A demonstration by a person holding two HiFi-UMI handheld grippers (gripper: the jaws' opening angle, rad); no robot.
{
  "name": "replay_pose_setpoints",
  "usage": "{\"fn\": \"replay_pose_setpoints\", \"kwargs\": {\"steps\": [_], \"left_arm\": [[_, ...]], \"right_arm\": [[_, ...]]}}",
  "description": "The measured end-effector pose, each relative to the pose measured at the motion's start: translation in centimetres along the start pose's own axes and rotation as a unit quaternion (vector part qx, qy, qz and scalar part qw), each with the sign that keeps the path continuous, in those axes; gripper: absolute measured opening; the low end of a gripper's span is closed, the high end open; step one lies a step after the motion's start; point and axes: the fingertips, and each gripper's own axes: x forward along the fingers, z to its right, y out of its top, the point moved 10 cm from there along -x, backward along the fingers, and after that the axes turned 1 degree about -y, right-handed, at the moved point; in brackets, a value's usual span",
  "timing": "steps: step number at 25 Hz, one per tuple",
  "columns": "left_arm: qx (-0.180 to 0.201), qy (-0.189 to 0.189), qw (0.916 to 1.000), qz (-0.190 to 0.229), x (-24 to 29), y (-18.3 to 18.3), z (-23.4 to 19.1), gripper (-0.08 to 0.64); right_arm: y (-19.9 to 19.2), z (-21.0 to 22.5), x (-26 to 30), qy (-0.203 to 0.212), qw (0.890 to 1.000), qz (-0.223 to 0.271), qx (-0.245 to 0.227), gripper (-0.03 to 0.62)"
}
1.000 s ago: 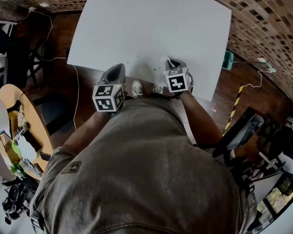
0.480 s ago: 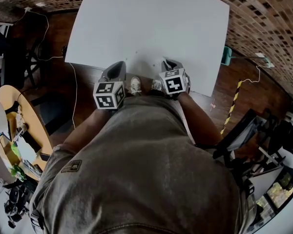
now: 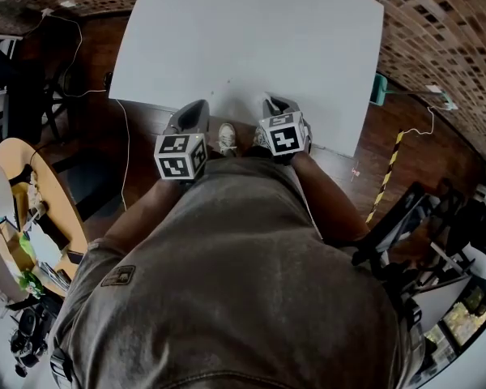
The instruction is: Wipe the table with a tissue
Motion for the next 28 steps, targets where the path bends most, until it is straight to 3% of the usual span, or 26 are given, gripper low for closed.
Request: {"fn": "replay_pose_setpoints", "kwargs": {"steps": [17,28], "left_arm": [[0.004,0.03,0.9995,-0.012,-1.2,-0.5,0.0,0.002],[0.015,0.028,0.9993,-0.019,0.7,-0.1,2.9,0.002]], "right_arm": [[1.1,-4.3,0.9,0.057,0.997,0.014,-0.049,0.044],[0.1,2.2,0.1,0.019,1.0,0.015,-0.015,0.044]]}}
